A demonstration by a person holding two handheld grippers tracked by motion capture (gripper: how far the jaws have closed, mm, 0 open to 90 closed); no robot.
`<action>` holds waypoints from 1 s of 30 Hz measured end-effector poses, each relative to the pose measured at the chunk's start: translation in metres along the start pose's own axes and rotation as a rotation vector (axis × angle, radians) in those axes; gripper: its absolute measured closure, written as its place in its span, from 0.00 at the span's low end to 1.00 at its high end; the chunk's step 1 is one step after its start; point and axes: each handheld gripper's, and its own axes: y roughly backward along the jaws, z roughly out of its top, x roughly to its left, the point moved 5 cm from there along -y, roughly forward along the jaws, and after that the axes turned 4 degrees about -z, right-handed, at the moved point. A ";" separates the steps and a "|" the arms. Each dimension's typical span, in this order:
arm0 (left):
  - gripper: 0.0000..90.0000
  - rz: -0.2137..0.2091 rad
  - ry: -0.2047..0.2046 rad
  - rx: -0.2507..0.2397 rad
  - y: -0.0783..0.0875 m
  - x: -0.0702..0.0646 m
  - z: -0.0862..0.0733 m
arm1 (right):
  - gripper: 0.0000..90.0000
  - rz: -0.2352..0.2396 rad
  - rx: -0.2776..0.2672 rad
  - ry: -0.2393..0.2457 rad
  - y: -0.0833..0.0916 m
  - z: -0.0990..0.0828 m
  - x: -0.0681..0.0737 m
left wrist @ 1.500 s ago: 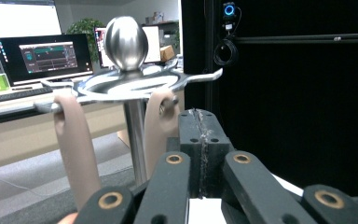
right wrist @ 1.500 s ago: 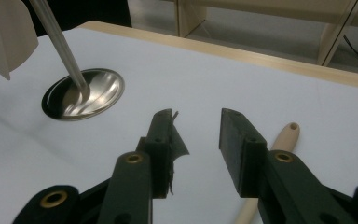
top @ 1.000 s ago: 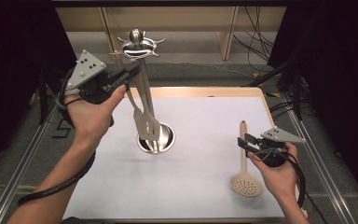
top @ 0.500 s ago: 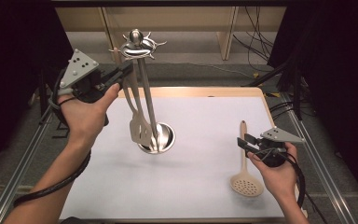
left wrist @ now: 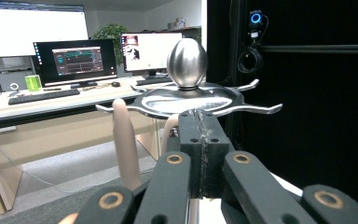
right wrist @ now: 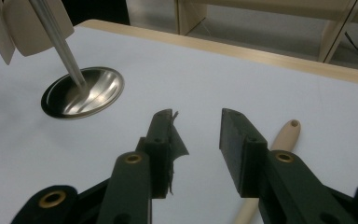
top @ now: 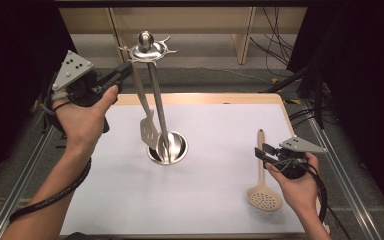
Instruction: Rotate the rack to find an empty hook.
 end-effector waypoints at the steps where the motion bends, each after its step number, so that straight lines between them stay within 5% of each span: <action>1: 0.99 0.001 0.000 0.002 0.000 0.001 0.000 | 0.73 -0.006 0.007 -0.008 0.001 0.000 0.000; 20: 0.99 0.025 0.000 0.005 -0.002 0.014 0.001 | 0.73 -0.015 0.003 0.011 0.000 0.000 -0.004; 24: 0.99 0.024 -0.002 -0.001 0.000 0.013 0.000 | 0.73 -0.010 0.002 -0.015 -0.001 -0.001 -0.003; 25: 0.98 0.024 -0.002 -0.002 0.000 0.013 0.000 | 0.72 -0.002 0.000 0.003 -0.001 0.000 -0.005; 30: 0.85 0.028 -0.019 -0.034 0.011 0.012 -0.007 | 0.72 -0.016 0.042 -0.057 0.000 -0.001 -0.007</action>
